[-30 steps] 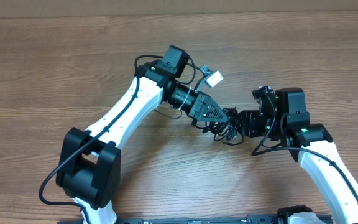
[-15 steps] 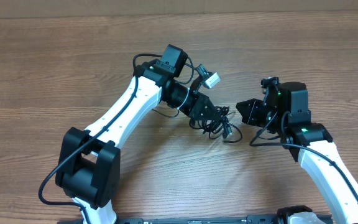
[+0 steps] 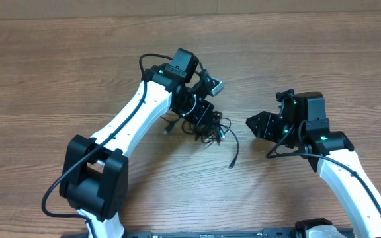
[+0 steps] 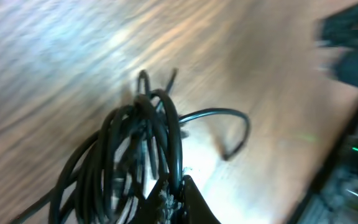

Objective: Untangle cables

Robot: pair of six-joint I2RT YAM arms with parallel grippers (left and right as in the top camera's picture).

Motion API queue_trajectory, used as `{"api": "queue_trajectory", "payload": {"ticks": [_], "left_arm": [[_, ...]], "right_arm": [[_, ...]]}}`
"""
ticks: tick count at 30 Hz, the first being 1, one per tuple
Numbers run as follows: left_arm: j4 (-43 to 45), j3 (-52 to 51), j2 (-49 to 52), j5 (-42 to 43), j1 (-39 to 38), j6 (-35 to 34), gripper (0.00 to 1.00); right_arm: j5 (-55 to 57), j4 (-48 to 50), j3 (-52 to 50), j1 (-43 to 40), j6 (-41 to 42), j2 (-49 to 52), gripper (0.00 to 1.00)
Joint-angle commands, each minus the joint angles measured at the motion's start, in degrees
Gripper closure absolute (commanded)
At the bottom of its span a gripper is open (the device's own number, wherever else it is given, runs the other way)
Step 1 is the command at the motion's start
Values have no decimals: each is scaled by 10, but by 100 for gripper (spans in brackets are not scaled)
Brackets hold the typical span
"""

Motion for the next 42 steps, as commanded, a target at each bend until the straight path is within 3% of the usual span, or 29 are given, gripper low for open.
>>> {"api": "queue_trajectory", "payload": {"ticks": [1,5,16,19,23,25,30,34,42], "left_arm": [[10,5,31,-114,3,-46,96],[20,5,64,-185,3,-92,96],[34,7,99,-182,3,-96,96],[29,9,99,-134,3,-92,96],[31,9,99,45,3,-9,96],[30,9,99,93,3,7,96],[26,9,99,72,3,7,96],[23,9,99,35,3,5,96],[23,9,101,108,-6,22,96]], "right_arm": [[-5,8,14,0,-47,1,46],[-7,10,14,0,-47,2,42],[14,73,16,69,-62,84,33],[54,89,18,85,-64,107,32],[105,100,19,97,-105,124,32],[136,98,19,97,-105,125,31],[165,96,18,96,-109,127,29],[165,78,14,97,-109,138,34],[159,86,-2,102,-109,177,40]]}}
